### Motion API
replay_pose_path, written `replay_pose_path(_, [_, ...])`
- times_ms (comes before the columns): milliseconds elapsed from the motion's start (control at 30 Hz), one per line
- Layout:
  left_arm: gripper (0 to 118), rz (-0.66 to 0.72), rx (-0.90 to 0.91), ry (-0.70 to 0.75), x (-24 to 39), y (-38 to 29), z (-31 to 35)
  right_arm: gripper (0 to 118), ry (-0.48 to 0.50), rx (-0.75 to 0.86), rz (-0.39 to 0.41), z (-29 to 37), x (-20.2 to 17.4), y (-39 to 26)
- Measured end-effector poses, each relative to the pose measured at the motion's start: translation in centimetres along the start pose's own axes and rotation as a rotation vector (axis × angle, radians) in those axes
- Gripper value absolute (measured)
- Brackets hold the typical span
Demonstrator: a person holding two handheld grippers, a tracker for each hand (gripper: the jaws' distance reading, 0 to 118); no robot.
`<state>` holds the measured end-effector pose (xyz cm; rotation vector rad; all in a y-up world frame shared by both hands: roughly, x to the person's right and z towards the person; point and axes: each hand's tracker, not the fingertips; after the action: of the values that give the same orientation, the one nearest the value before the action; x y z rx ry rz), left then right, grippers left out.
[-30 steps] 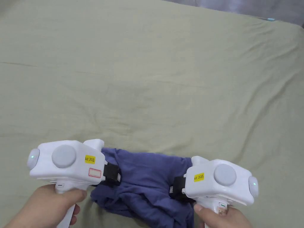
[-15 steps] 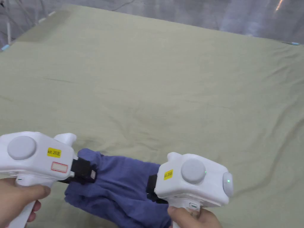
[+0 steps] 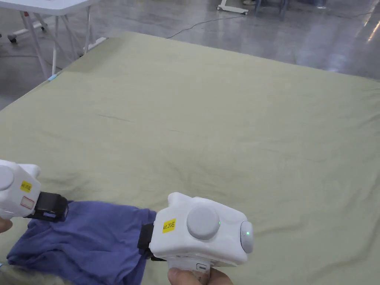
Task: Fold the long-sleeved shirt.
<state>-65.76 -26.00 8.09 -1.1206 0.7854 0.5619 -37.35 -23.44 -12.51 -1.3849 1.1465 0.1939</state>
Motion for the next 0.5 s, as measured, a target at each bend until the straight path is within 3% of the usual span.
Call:
replay_pose_path(133, [118,0.010,0.080,0.025,1.2,0.4,3.2,0,-0.001,0.029,-0.001,1.9,0.7,-0.1])
replay_pose_path(267, [116,0.021,0.089,-0.189,5.3,0.2,7.7,0,0.048,0.094,-0.001,6.5,1.8,-0.1])
replay_pose_path(300, [108,0.006,0.072,-0.250,7.2,0.1,9.7,0,0.060,0.130,0.017,8.4,2.2,-0.1])
replay_pose_path(367, [37,-0.055,0.170,-0.344,10.9,-0.1,13.9,0,0.052,0.231,0.054,12.9,3.3,0.2])
replay_pose_path(400, [9,-0.103,0.262,-0.332,13.0,0.0,16.2,0,0.038,0.307,0.086,15.7,3.8,0.4])
replay_pose_path(500, [5,-0.226,0.540,-0.324,19.4,-0.6,24.4,0,-0.075,0.583,0.173,24.8,4.9,0.4])
